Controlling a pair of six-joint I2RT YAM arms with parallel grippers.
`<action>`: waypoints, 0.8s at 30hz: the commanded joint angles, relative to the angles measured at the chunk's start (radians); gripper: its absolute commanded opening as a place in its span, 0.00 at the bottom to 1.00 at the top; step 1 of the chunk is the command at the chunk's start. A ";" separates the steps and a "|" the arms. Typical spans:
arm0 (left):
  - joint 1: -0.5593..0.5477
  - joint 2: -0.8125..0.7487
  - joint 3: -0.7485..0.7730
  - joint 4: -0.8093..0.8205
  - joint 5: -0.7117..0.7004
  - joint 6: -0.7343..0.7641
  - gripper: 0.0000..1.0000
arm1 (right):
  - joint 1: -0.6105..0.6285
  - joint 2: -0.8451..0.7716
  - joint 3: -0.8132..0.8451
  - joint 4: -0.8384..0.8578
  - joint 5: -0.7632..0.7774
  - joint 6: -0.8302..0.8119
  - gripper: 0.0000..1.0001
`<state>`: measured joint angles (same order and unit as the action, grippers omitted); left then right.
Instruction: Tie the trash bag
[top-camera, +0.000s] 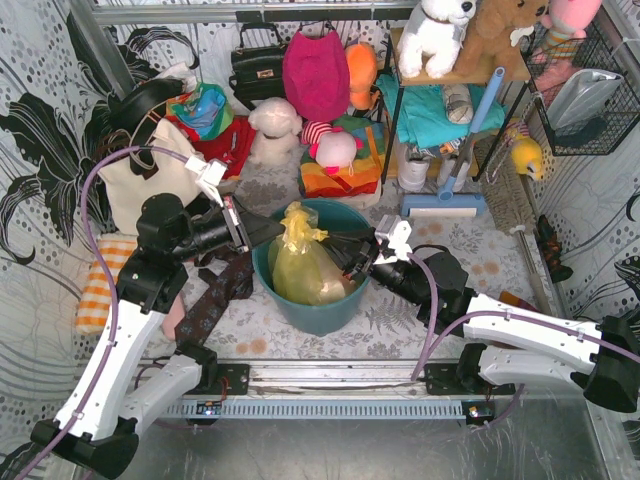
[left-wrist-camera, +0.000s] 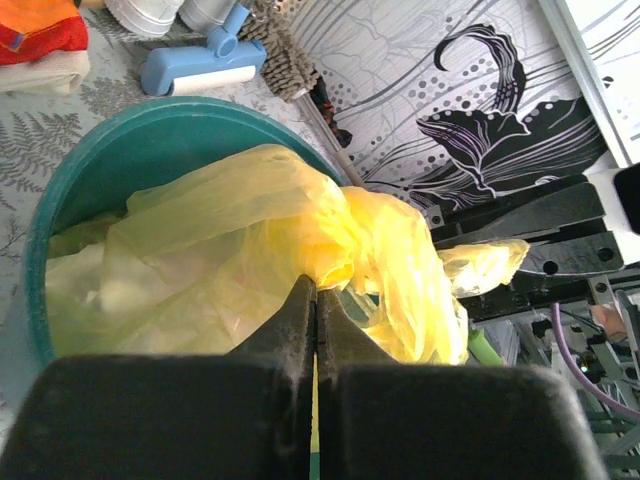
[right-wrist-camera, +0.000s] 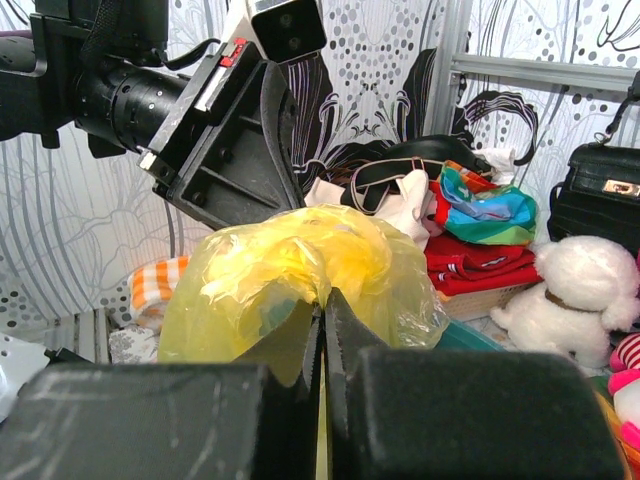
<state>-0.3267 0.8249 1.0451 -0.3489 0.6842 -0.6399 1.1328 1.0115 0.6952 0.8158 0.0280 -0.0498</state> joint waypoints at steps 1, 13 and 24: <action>-0.003 -0.020 0.034 -0.026 -0.058 0.053 0.00 | -0.002 -0.025 0.003 0.048 0.033 -0.009 0.00; -0.003 -0.033 0.131 -0.083 -0.152 0.120 0.00 | -0.002 -0.153 -0.028 -0.080 0.219 0.085 0.00; -0.002 -0.044 0.168 -0.149 -0.250 0.159 0.00 | -0.001 -0.249 0.036 -0.373 0.337 0.248 0.00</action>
<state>-0.3267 0.7948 1.1782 -0.4835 0.5026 -0.5205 1.1328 0.8154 0.6922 0.5426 0.2955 0.1219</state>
